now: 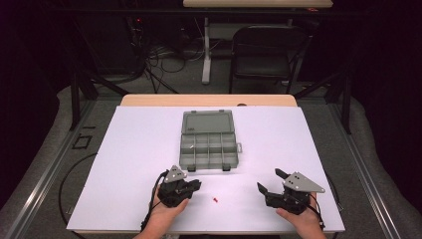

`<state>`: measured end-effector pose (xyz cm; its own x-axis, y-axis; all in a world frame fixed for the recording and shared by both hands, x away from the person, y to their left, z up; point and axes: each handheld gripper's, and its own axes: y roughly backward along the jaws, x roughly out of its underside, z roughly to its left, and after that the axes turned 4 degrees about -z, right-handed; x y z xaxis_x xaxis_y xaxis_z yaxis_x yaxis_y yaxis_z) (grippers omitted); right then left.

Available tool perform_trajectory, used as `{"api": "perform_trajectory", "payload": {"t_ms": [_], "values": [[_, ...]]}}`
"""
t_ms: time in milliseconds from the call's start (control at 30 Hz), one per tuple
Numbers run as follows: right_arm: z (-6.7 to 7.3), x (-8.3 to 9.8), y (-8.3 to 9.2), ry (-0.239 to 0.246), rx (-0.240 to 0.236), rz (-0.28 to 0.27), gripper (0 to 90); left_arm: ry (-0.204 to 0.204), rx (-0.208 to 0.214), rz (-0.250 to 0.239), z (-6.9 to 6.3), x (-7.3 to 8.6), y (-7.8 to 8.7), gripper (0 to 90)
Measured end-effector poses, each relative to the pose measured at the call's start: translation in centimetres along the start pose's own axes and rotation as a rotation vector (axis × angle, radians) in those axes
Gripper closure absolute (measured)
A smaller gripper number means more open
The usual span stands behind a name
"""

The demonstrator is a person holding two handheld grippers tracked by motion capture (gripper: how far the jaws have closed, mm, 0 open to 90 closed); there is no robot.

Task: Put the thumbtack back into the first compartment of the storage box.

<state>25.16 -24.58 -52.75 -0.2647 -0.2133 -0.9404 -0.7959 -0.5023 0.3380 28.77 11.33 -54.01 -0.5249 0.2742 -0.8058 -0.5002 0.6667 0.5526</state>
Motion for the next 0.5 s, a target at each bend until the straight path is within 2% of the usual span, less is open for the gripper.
{"api": "perform_trajectory", "payload": {"t_ms": [333,500], "values": [[-0.1,0.1,-0.1,-0.004,0.005,0.006,21.9,0.02,-0.038,-0.033,1.7,-1.3,0.5,83.1],[-0.1,0.1,-0.2,-0.009,0.006,0.007,21.9,0.034,-0.055,-0.053,2.7,-2.5,0.9,83.1]]}}
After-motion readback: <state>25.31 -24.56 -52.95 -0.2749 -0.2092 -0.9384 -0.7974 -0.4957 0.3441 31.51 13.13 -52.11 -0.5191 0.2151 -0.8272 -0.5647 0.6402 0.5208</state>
